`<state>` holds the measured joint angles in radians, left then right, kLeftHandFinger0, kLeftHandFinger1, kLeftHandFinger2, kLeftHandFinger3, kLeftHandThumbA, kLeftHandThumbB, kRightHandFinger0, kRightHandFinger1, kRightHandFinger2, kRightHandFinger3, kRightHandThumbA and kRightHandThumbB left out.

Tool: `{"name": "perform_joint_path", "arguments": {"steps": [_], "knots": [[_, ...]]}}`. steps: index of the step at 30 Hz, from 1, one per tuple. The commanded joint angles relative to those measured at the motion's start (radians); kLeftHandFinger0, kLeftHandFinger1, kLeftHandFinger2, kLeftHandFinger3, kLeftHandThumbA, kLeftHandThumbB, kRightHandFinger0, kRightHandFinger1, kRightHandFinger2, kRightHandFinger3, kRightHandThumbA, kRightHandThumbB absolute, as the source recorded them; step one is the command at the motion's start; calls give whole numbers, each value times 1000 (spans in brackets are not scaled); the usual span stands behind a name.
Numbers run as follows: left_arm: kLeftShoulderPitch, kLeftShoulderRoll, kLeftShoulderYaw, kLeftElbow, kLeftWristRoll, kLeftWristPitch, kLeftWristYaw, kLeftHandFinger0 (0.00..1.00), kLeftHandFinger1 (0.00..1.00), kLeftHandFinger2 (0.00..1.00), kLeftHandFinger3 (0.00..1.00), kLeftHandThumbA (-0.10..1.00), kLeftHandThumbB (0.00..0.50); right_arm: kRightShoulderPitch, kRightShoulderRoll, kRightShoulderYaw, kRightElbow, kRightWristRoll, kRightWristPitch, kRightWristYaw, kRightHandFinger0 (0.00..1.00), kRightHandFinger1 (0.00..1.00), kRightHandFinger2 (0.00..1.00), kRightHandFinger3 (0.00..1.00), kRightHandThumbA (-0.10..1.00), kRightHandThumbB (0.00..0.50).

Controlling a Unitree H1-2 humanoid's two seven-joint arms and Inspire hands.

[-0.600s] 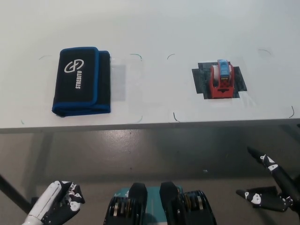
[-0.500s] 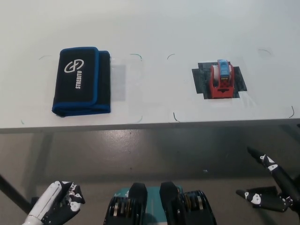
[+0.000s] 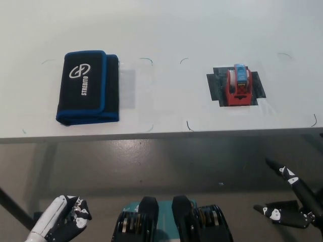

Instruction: Use the right hand to move the tape on the right hand side to the notebook on the left hand side

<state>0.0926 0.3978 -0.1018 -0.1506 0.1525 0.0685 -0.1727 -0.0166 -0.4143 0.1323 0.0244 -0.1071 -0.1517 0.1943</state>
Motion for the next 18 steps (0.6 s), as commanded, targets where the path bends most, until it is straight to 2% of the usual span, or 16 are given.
{"name": "perform_joint_path", "arguments": {"steps": [1,2,3,4,7,8,9,10,13,15,16,18], "knots": [[7,4,8,-37,15,1,-6,179,159,240,417,-33,79,-7,-9,-8,-27,-9,-28,15,1000,1000,1000,1000,867,138],[7,4,8,-37,16,1,-7,180,160,240,418,-31,79,-5,-8,-9,-31,-16,-26,10,1000,1000,1000,1000,868,140],[6,6,8,-35,11,-3,-11,175,156,240,418,-35,76,-4,1,-16,-45,-45,-41,-19,1000,1000,1000,1000,879,174],[5,6,8,-34,12,-2,-10,173,154,241,416,-44,81,-4,5,-21,-58,-61,-46,-34,1000,1000,1000,1000,883,185],[5,4,9,-35,15,-4,-9,172,153,242,411,-52,82,-11,16,-36,-104,-64,-37,-44,1000,1000,1000,1000,862,182],[6,2,10,-39,16,4,-8,168,148,235,408,-69,82,-18,20,-43,-138,-73,-3,-43,1000,1000,1000,1000,849,193],[1,4,11,-38,18,3,-9,185,166,256,412,-63,81,-34,22,-48,-144,-78,-20,-47,1000,1000,1000,1000,822,187],[-6,5,14,-40,15,8,-11,186,167,257,412,-63,82,-50,25,-54,-155,-98,-14,-55,1000,1000,1000,1000,825,201],[-16,10,15,-37,18,8,-14,187,168,254,413,-20,80,-93,31,-72,-174,-112,10,-53,1000,1000,1000,1000,819,202],[-17,10,17,-23,12,-13,-16,189,171,258,414,-8,79,-137,41,-90,-189,-109,33,-57,1000,1000,1000,1000,808,222],[-12,10,17,-26,11,-13,-16,195,175,262,414,-18,76,-156,43,-96,-193,-110,46,-56,1000,1000,1000,1000,821,201],[-8,6,21,-28,6,-10,-15,212,189,273,419,-24,77,-250,50,-111,-174,-111,67,-61,1000,1000,1000,1000,719,216]]}}
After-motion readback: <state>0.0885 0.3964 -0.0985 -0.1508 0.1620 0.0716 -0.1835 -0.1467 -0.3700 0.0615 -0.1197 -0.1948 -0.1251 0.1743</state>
